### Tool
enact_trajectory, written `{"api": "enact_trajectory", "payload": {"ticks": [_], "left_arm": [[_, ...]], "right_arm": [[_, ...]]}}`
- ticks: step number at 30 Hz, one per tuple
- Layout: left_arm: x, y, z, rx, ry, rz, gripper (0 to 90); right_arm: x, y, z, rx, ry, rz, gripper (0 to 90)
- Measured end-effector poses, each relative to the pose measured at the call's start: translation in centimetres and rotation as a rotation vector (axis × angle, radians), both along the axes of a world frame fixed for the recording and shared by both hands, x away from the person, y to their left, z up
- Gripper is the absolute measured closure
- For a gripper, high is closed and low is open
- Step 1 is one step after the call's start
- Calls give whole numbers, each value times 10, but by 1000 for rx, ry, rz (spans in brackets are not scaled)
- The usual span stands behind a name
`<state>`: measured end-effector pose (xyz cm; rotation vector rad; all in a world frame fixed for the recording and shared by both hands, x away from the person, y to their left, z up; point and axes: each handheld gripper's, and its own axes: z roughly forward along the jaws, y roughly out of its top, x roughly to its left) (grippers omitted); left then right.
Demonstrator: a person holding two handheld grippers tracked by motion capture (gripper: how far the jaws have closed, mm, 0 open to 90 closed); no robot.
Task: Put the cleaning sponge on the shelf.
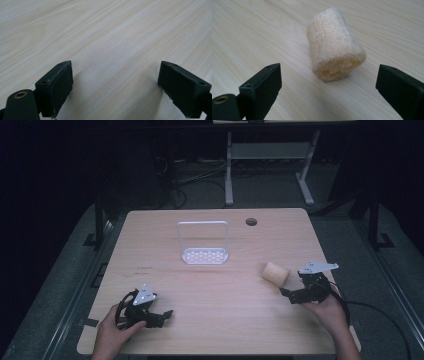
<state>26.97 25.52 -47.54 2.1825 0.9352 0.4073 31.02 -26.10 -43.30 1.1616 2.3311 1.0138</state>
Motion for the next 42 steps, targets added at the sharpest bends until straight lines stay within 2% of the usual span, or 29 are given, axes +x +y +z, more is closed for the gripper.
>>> {"api": "enact_trajectory", "payload": {"ticks": [12, 14, 23, 32, 42], "left_arm": [[0, 0, 0, -1, 2, 1, 121], [0, 0, 0, -1, 2, 1, 121], [0, 0, 0, -1, 2, 1, 121], [0, 0, 0, 1, 2, 0, 121], [0, 0, 0, 2, 0, -1, 121]], "right_arm": [[17, 4, 11, -17, 0, 16, 63], [20, 5, 11, -6, -2, 18, 63], [29, 11, 11, -9, 11, 23, 63], [42, 18, 7, -14, 30, 29, 64], [51, 22, -2, 6, 51, 30, 67]]}}
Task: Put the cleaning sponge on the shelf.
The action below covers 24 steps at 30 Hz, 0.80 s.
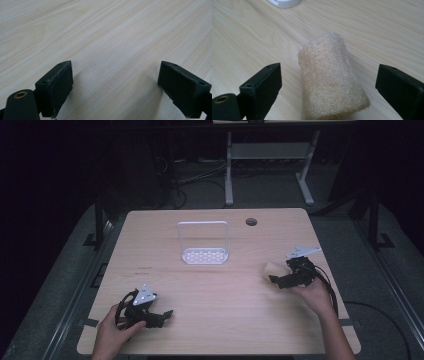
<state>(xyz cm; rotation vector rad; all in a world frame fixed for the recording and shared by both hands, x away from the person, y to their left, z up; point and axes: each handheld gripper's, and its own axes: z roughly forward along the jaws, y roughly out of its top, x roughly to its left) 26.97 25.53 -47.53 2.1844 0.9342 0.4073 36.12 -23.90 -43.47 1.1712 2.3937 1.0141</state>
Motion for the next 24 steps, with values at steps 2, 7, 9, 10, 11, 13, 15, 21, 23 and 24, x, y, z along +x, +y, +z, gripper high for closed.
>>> {"api": "enact_trajectory", "payload": {"ticks": [2, 7, 9, 10, 11, 13, 15, 21, 23, 24], "left_arm": [[0, 0, 0, -1, 0, 0, 121], [0, 0, 0, -2, 0, 1, 121], [0, 0, 0, -2, 0, 1, 121], [0, 0, 0, -2, 0, 1, 121], [0, 0, 0, -2, 0, 1, 121], [0, 0, 0, -2, 0, 1, 121], [0, 0, 0, -2, -1, 1, 121], [0, 0, 0, -2, 0, 1, 121], [0, 0, 0, -2, 0, 1, 121], [0, 0, 0, -2, 0, 1, 121]], "right_arm": [[2, 1, -2, 0, 2, -3, 68], [4, 4, -8, -9, 15, -8, 68], [5, 5, -9, -27, 17, -3, 68], [5, 5, -10, -26, 18, -4, 69], [5, 5, -10, -22, 21, -5, 83], [6, 4, -11, -17, 18, 2, 118], [7, 4, -11, -17, 15, -3, 124], [9, 6, -14, -36, 27, 1, 135], [10, 7, -16, -46, 28, 4, 139], [10, 8, -17, -48, 31, 2, 140]]}}
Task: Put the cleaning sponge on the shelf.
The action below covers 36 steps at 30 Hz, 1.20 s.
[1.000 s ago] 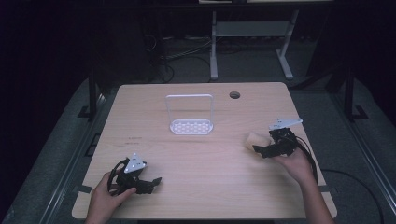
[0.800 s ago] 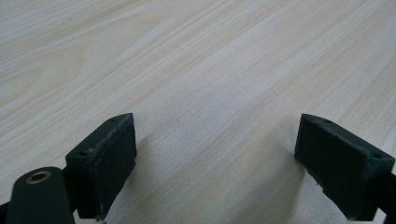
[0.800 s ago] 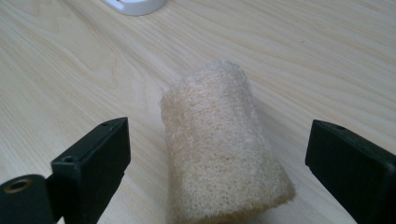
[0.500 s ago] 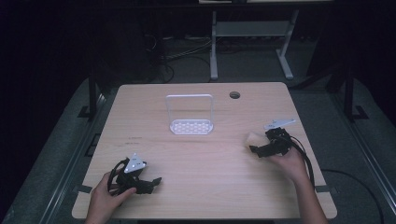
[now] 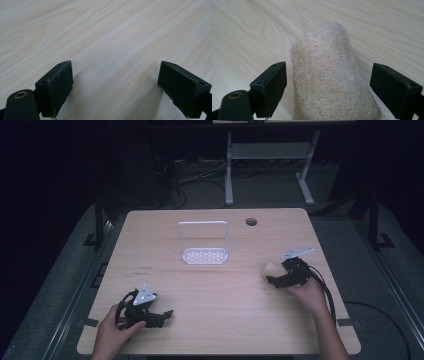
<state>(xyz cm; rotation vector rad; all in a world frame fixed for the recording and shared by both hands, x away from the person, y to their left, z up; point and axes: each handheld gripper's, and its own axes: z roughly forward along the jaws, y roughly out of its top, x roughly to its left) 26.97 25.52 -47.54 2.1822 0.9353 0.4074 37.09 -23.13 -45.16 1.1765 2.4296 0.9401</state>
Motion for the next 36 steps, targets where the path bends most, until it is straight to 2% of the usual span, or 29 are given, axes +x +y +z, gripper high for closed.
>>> {"api": "enact_trajectory", "payload": {"ticks": [7, 10, 15, 21, 29, 36], "left_arm": [[0, 0, 0, 1, 0, -1, 121], [0, 0, 0, 1, 0, -1, 121], [0, 0, 0, 1, 0, -1, 121], [0, 0, 0, 1, 0, -1, 121], [0, 0, 0, 3, 1, -2, 121], [0, 0, 0, 3, 1, -2, 121]], "right_arm": [[1, 2, -3, -23, 5, -2, 156], [0, 1, -3, -20, 14, 9, 226], [1, 1, -4, -21, 14, 14, 233], [-1, 0, -1, -25, 4, 13, 298], [-3, -1, 2, -19, 2, 14, 304], [-9, -2, 13, -9, -10, 15, 305]]}}
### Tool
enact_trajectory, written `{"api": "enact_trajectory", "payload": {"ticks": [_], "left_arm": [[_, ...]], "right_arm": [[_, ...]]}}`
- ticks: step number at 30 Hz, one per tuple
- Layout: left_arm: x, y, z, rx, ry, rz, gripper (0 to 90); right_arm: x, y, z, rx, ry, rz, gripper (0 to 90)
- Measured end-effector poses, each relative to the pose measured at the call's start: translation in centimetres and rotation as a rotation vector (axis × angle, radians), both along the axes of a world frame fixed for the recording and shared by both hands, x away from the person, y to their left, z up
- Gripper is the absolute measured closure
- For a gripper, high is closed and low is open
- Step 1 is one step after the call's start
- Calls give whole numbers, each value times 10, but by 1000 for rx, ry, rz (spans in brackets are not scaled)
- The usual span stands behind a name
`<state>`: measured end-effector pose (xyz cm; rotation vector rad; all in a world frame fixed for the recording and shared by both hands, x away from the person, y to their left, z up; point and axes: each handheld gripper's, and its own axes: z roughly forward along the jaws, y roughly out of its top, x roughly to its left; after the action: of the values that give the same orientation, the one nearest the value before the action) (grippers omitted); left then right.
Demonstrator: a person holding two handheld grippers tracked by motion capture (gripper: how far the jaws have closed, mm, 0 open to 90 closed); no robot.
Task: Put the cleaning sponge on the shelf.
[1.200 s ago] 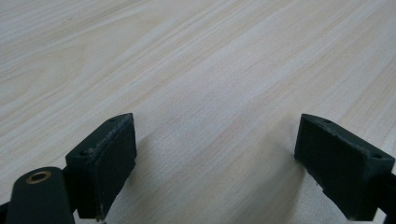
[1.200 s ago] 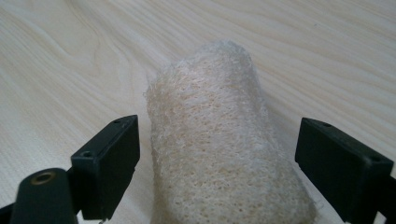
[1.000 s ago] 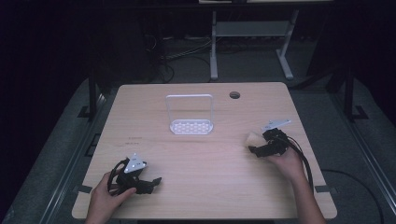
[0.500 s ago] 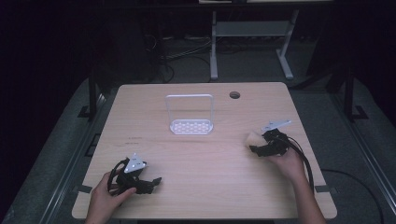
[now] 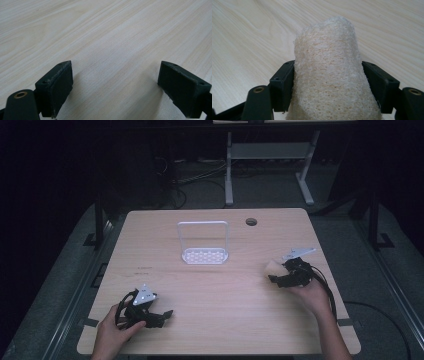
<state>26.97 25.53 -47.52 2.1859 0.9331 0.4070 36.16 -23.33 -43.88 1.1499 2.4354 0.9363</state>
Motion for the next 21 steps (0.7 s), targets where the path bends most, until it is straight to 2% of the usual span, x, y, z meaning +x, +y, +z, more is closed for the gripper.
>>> {"api": "enact_trajectory", "payload": {"ticks": [11, 21], "left_arm": [[0, 0, 0, 0, 0, 0, 121], [0, 0, 0, -2, 2, 2, 121]], "right_arm": [[-5, 5, 11, -7, -13, 24, 305], [-3, 15, 21, 15, -18, 51, 305]]}}
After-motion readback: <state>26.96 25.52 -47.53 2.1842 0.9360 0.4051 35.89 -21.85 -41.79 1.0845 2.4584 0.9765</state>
